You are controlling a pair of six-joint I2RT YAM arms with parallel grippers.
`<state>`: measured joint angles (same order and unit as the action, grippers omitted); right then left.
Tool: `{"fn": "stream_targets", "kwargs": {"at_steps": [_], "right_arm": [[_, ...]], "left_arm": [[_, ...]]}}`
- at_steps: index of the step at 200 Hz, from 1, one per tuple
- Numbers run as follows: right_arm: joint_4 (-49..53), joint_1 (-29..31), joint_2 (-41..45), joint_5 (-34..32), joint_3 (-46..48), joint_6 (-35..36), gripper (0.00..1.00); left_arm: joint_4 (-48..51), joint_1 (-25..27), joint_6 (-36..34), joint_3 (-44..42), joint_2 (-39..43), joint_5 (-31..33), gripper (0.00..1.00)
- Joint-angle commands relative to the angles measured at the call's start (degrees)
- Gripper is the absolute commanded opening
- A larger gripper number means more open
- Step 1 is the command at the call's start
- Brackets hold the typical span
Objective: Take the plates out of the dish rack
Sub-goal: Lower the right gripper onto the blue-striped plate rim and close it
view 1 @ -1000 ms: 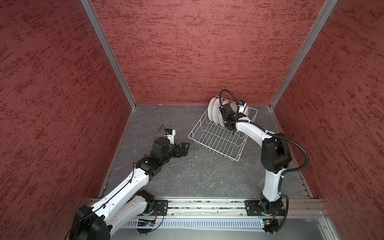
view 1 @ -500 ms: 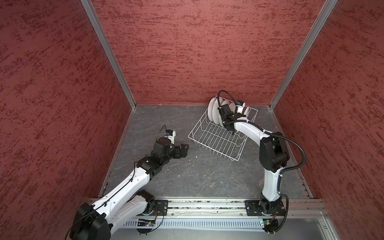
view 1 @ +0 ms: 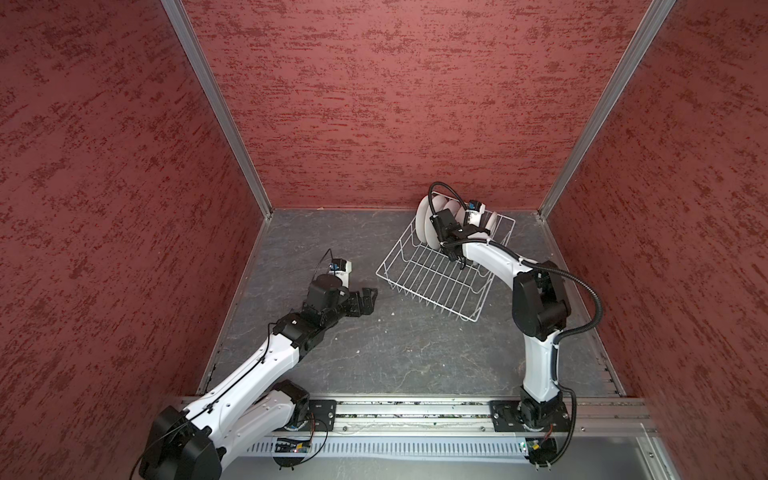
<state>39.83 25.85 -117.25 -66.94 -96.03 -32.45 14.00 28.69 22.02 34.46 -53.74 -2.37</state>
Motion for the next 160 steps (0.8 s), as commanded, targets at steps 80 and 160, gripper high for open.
{"fn": "stream_targets", "kwargs": {"at_steps": [80, 160], "right_arm": [[-8.08, 2.76, 6.24, -10.50, 0.18, 6.01, 0.00], [-25.30, 4.12, 11.93, -10.20, 6.70, 21.81, 0.00]], "left_arm": [[0.41, 0.32, -1.26, 1.13, 0.50, 0.88, 0.99], [-0.11, 0.32, -0.89, 0.91, 0.47, 0.44, 0.98]]}}
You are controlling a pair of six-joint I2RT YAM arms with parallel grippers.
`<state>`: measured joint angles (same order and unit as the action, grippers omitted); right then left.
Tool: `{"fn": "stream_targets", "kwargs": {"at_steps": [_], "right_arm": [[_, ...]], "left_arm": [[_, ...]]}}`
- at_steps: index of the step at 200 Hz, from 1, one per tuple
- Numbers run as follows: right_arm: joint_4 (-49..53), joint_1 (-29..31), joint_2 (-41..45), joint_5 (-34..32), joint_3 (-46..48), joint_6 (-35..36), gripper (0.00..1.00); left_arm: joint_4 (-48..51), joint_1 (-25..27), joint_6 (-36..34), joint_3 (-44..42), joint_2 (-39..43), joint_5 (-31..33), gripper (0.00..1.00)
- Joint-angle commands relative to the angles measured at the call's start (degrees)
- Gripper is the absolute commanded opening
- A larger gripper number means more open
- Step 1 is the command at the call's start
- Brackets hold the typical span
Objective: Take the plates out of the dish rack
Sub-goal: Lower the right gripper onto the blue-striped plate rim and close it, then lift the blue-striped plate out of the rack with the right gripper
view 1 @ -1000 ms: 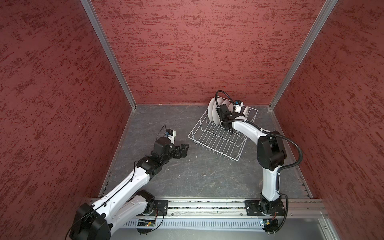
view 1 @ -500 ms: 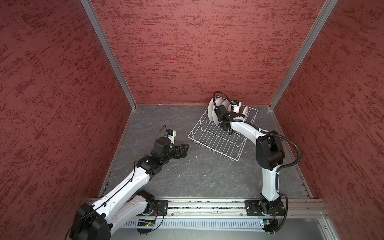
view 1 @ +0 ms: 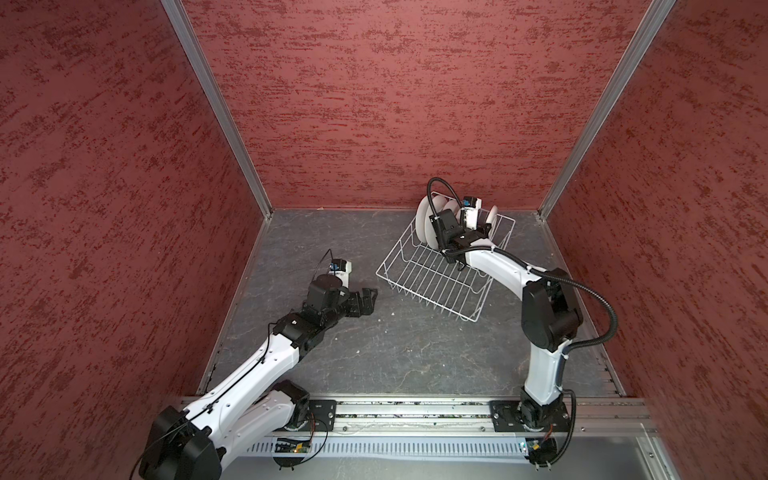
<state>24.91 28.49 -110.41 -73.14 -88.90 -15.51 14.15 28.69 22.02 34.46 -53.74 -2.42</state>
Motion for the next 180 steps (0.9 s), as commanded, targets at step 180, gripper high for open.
{"fn": "stream_targets", "kwargs": {"at_steps": [180], "right_arm": [[-31.19, 4.81, 14.97, -3.96, 6.77, 25.21, 0.00]], "left_arm": [[-3.34, 0.32, 0.79, 3.38, -0.22, -1.47, 0.99]]}}
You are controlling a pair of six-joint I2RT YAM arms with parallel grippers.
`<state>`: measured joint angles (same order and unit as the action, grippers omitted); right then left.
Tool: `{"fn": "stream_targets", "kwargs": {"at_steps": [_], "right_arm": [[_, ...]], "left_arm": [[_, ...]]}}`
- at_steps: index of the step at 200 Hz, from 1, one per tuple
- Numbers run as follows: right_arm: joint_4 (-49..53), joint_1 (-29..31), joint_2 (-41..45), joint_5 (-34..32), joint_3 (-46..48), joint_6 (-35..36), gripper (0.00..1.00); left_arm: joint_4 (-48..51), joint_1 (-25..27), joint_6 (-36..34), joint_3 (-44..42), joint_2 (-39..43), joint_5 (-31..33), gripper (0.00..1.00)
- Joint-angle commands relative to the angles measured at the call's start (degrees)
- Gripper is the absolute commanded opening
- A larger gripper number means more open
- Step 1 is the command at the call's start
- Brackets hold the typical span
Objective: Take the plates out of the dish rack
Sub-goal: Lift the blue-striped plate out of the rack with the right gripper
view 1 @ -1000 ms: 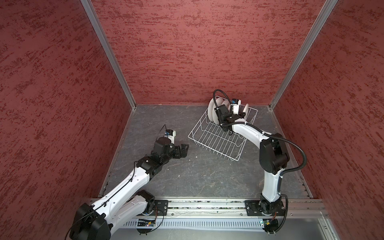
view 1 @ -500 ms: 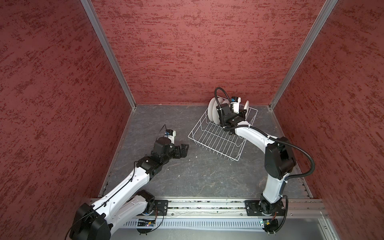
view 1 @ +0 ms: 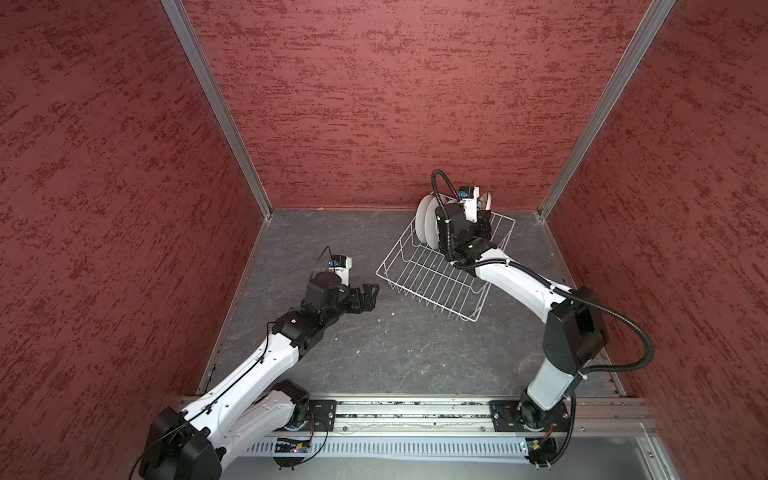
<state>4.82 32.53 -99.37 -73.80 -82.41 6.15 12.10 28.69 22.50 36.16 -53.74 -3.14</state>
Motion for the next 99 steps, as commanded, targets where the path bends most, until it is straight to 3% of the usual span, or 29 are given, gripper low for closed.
{"fn": "stream_targets", "kwargs": {"at_steps": [1, 63, 99], "right_arm": [[-11.35, 0.81, 4.01, -3.34, 0.34, 3.80, 0.00], [-31.39, 2.90, 7.23, -5.66, 3.32, 22.95, 0.00], [-29.13, 4.09, 9.39, -4.95, 2.05, 23.77, 0.00]], "left_arm": [[-1.29, 0.32, 0.28, 1.65, -0.22, -0.74, 0.99], [-1.20, 0.36, 0.37, 3.03, -0.09, -1.58, 0.98], [-1.72, 0.23, 1.17, 4.20, -0.91, -3.02, 0.98]]}}
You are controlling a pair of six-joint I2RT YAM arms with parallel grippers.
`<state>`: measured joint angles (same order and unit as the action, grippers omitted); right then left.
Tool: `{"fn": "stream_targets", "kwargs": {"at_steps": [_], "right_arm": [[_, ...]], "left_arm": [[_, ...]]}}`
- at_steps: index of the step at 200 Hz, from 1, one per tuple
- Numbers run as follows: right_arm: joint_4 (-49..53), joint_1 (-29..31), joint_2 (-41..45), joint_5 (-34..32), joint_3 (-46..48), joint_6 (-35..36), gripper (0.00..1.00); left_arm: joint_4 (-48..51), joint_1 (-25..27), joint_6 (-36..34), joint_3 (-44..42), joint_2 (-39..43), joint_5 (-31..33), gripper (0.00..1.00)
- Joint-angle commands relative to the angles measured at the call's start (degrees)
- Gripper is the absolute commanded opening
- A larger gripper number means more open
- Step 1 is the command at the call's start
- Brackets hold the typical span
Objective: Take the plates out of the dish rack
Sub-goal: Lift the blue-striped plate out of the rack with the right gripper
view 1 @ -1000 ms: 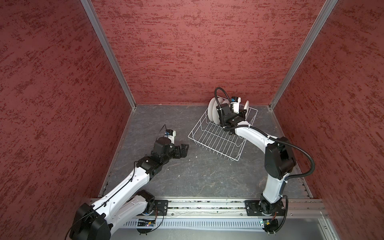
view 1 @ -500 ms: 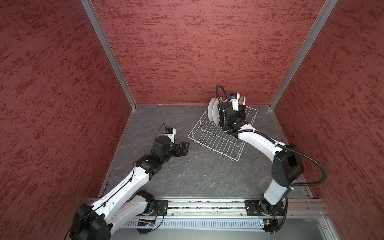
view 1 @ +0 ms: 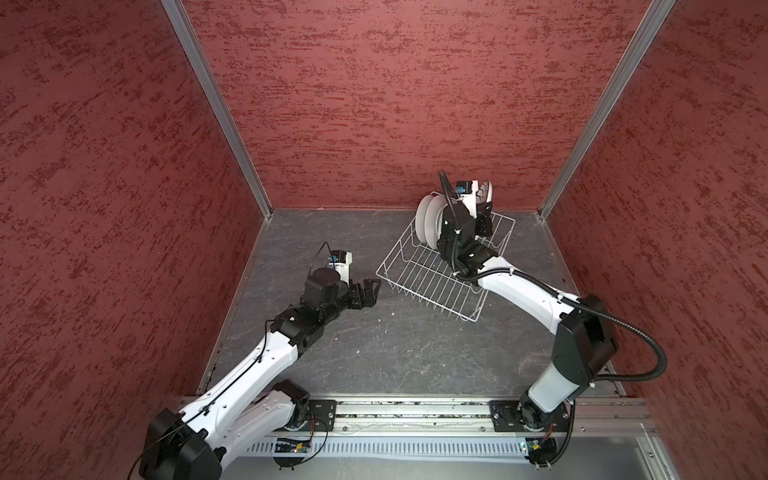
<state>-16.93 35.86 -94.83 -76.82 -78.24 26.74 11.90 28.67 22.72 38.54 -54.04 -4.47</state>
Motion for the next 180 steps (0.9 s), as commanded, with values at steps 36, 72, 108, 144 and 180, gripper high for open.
{"fn": "stream_targets", "kwargs": {"at_steps": [36, 72, 108, 144, 180], "right_arm": [[7.62, 1.92, 8.42, 2.47, -5.26, -9.62, 0.00], [27.82, 2.02, 11.03, 16.38, -10.56, -26.65, 0.00], [30.21, 1.95, 13.67, 29.97, -9.69, -30.07, 0.00], [30.70, 1.94, 15.29, 41.54, -7.50, -35.27, 0.00], [25.95, 1.44, 16.26, 52.13, -2.15, -42.20, 0.00]], "left_arm": [[-4.86, -0.25, 3.17, 2.30, -2.13, -5.30, 0.98], [-7.46, -1.53, 5.30, 3.09, -3.44, -9.17, 0.99], [-14.28, -5.16, 12.18, 0.31, -2.68, -15.38, 0.98], [-20.89, -10.08, 19.19, -2.79, -1.54, -20.89, 0.94], [-22.39, -10.89, 20.49, -2.81, -2.97, -22.46, 0.93]]}}
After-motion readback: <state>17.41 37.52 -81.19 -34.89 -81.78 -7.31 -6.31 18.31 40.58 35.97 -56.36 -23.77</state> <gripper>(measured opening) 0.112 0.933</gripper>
